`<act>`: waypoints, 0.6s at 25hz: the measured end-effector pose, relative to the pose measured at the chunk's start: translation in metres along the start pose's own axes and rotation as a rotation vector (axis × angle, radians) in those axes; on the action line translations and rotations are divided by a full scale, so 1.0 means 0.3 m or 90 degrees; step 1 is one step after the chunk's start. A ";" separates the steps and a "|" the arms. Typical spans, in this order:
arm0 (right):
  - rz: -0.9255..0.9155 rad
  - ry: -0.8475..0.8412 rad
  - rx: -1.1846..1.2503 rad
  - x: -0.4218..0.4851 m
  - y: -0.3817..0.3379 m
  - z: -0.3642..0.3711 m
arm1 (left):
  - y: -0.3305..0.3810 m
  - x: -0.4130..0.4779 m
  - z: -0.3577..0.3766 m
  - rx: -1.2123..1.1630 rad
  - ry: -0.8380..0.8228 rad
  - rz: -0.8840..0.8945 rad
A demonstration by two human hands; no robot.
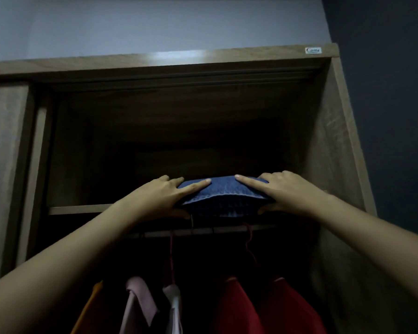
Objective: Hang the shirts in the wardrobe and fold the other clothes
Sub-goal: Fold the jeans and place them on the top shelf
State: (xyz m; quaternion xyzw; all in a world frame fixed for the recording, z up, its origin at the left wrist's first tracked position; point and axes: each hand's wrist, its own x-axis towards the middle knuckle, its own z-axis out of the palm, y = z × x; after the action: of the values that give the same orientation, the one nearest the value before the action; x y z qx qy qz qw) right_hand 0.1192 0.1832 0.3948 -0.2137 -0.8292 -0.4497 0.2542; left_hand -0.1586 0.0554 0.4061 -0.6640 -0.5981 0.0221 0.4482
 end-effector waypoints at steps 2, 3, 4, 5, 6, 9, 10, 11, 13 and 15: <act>-0.017 0.051 -0.025 -0.006 -0.001 -0.007 | 0.006 -0.004 0.028 0.079 0.085 0.012; -0.039 0.103 -0.049 -0.014 0.000 -0.014 | 0.009 -0.014 0.043 0.115 0.155 0.019; -0.058 0.151 -0.071 -0.023 -0.002 -0.018 | 0.011 -0.024 0.056 0.134 0.232 0.026; -0.068 0.183 -0.086 -0.034 -0.009 -0.020 | 0.014 -0.040 0.059 0.138 0.286 0.030; -0.074 0.211 -0.103 -0.043 -0.018 -0.022 | 0.015 -0.056 0.058 0.150 0.324 0.035; -0.069 0.289 -0.141 -0.055 -0.009 -0.043 | -0.017 -0.068 0.016 0.126 0.404 0.085; -0.056 0.316 -0.150 -0.052 0.012 -0.061 | -0.030 -0.060 -0.013 0.125 0.426 0.088; -0.038 0.330 -0.152 -0.044 0.039 -0.086 | -0.042 -0.044 -0.040 0.129 0.442 0.076; -0.021 0.325 -0.145 -0.016 0.091 -0.118 | -0.059 -0.003 -0.079 0.146 0.447 0.036; -0.001 0.275 -0.155 0.012 0.114 -0.110 | -0.059 0.040 -0.079 0.140 0.423 0.005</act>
State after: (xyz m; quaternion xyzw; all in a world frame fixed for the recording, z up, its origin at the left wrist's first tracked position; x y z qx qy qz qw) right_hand 0.1440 0.1728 0.4341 -0.1408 -0.6954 -0.5817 0.3978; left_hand -0.1556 0.0495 0.4374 -0.5853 -0.4110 -0.1291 0.6869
